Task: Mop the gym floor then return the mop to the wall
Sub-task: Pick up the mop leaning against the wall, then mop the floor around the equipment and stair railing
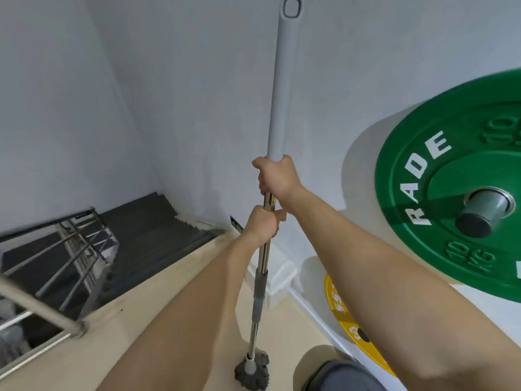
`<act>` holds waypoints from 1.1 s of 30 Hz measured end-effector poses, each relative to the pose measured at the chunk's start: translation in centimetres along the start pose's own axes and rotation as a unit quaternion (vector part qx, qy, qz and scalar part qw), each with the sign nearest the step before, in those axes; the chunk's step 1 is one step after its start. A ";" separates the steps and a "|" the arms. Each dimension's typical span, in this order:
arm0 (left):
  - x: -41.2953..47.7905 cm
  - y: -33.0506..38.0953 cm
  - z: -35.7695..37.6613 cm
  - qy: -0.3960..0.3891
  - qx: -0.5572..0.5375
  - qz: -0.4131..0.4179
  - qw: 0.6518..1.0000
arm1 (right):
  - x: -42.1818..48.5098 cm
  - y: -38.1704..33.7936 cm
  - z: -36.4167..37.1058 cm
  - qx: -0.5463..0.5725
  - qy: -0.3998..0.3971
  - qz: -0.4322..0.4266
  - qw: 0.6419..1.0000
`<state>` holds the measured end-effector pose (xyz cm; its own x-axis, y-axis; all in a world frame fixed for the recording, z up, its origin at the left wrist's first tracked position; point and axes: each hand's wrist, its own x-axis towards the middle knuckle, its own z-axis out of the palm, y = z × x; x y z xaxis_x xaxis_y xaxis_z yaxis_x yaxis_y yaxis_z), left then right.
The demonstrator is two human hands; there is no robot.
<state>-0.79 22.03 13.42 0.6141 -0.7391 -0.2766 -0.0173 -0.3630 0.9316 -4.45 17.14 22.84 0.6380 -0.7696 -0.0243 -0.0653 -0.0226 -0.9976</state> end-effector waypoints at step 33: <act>-72.9 -23.5 -28.8 0.629 -0.206 -0.067 0.747 | -70.8 -7.3 39.1 -0.042 -0.644 -0.128 0.753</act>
<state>-22.44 100.80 18.53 0.8483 0.4997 -0.1754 0.1960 0.0114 0.9805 -19.11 96.74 29.34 0.8496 0.5227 0.0710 0.1717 -0.1467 -0.9742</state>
